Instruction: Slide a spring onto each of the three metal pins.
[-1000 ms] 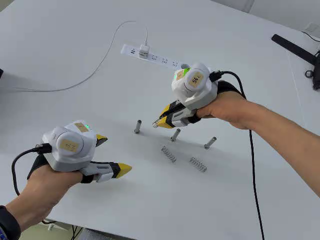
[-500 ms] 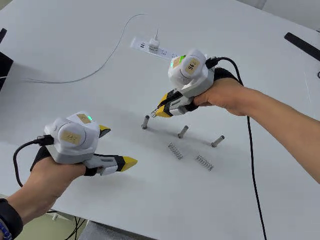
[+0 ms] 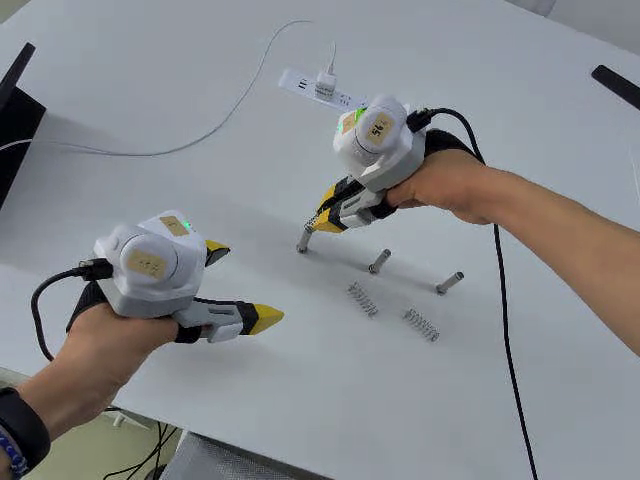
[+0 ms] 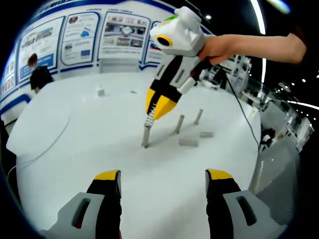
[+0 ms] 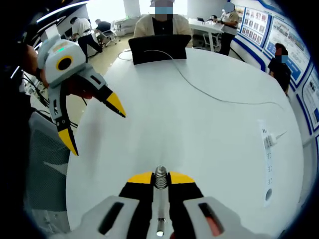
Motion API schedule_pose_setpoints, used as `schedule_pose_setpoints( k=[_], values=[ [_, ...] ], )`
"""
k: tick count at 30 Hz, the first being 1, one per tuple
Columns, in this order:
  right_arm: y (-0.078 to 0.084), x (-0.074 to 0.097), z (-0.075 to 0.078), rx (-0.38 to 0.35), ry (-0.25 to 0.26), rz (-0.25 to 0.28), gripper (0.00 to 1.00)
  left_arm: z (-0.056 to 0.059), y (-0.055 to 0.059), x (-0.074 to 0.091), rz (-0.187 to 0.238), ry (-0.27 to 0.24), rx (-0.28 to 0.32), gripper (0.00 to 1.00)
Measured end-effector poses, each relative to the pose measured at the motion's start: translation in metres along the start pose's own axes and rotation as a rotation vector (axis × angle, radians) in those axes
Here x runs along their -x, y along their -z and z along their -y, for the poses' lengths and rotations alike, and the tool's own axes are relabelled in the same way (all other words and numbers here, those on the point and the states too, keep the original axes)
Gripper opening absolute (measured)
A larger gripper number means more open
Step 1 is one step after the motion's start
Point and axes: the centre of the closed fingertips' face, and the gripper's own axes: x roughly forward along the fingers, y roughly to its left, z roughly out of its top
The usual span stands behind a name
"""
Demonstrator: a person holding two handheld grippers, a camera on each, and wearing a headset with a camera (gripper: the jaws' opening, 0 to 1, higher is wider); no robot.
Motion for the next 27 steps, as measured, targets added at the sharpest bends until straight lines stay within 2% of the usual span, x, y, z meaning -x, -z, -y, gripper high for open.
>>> schedule_pose_setpoints(
  k=[10,27],
  values=[
    [0.0,-0.002,-0.003,0.011,-0.004,-0.011,0.12,0.001,0.004,0.002,-0.007,0.002,0.006,0.69],
    [-0.001,-0.013,-0.002,0.022,-0.016,-0.027,0.12,0.007,0.006,0.004,-0.009,0.007,0.013,0.68]
  ],
)
